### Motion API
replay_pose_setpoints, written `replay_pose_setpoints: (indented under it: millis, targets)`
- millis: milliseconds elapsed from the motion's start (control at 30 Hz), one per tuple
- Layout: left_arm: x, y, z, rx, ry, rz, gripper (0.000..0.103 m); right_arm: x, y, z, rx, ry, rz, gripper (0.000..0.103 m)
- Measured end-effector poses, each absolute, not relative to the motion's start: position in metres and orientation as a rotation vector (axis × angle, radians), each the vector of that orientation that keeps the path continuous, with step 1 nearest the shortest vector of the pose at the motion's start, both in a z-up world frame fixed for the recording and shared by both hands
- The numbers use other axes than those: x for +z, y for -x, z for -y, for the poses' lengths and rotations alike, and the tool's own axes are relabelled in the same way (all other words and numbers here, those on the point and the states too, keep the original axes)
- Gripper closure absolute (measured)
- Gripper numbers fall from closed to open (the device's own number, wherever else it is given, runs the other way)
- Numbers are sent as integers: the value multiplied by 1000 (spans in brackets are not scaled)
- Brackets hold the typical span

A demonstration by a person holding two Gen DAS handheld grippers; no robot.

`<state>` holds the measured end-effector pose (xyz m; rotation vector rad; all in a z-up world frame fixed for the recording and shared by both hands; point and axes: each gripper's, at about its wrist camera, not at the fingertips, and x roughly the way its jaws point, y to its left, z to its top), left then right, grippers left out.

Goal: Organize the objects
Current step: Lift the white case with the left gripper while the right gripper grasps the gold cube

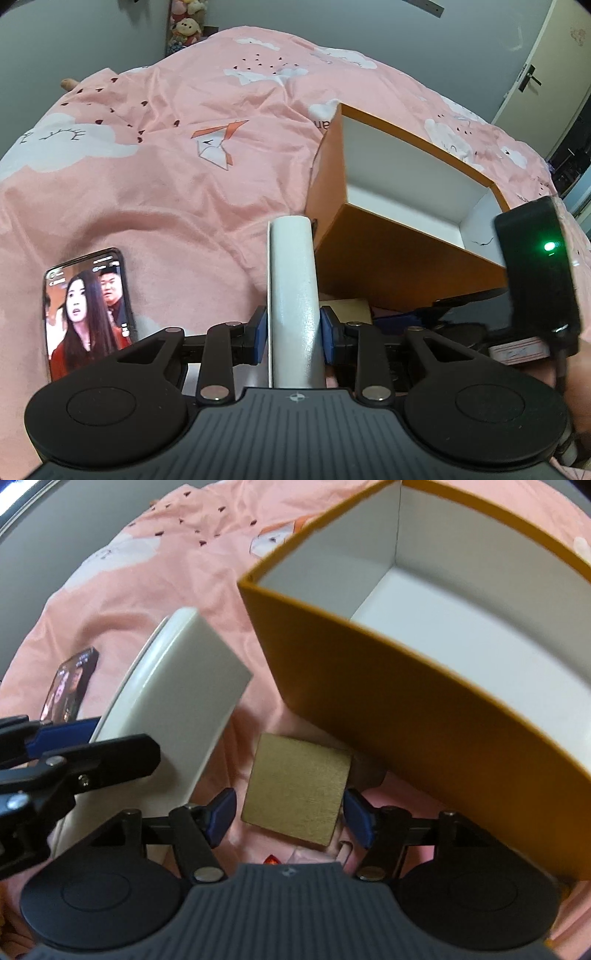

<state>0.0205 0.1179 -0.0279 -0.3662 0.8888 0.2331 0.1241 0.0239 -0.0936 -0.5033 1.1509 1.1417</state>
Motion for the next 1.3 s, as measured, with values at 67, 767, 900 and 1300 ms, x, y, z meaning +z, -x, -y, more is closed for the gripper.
replay_pose_setpoints:
  millis: [67,767,900,1300]
  targets:
    - [-28,-22,-115,232,357,-887,70,-96,-123,-26,1137,511,-1144,39]
    - [-24,-11,-117,268,363,-854,70,-79,-119,-11,1117,477,-1085,37]
    - [-27,-10,-127,277,401,-857,70,-89,-115,-22,1138,510,-1098,37]
    - [-26,-10,-122,261,390,-836,70,-100,-114,-20,1113,505,-1106,37]
